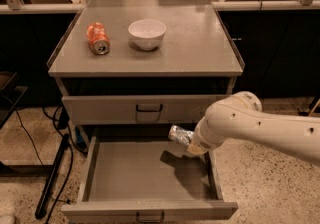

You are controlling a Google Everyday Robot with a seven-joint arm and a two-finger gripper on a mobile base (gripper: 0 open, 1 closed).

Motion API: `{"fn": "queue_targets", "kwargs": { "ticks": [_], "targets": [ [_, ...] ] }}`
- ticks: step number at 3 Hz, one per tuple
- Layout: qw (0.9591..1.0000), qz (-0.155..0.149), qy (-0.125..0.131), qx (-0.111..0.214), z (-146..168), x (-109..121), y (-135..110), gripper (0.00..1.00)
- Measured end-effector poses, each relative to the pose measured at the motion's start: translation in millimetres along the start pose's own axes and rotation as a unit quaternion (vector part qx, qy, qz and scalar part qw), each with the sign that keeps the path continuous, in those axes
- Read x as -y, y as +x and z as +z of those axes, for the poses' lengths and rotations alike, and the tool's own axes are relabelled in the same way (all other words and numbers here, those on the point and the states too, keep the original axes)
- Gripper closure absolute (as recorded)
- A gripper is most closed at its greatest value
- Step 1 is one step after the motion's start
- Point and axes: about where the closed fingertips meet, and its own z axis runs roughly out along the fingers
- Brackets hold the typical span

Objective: Pick redbull can from middle drawer and place on counter

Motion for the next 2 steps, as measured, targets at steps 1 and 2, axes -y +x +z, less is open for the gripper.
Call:
{"fn": "queue_targets", "kwargs": {
  "ticks": [1, 2],
  "targets": [
    [0.9996, 0.005, 0.028, -0.005, -34.6, 39.3, -9.9, 1.00],
    [0.9996, 0.005, 0.026, -0.005, -34.1, 35.8, -9.0, 1.00]
  ]
}}
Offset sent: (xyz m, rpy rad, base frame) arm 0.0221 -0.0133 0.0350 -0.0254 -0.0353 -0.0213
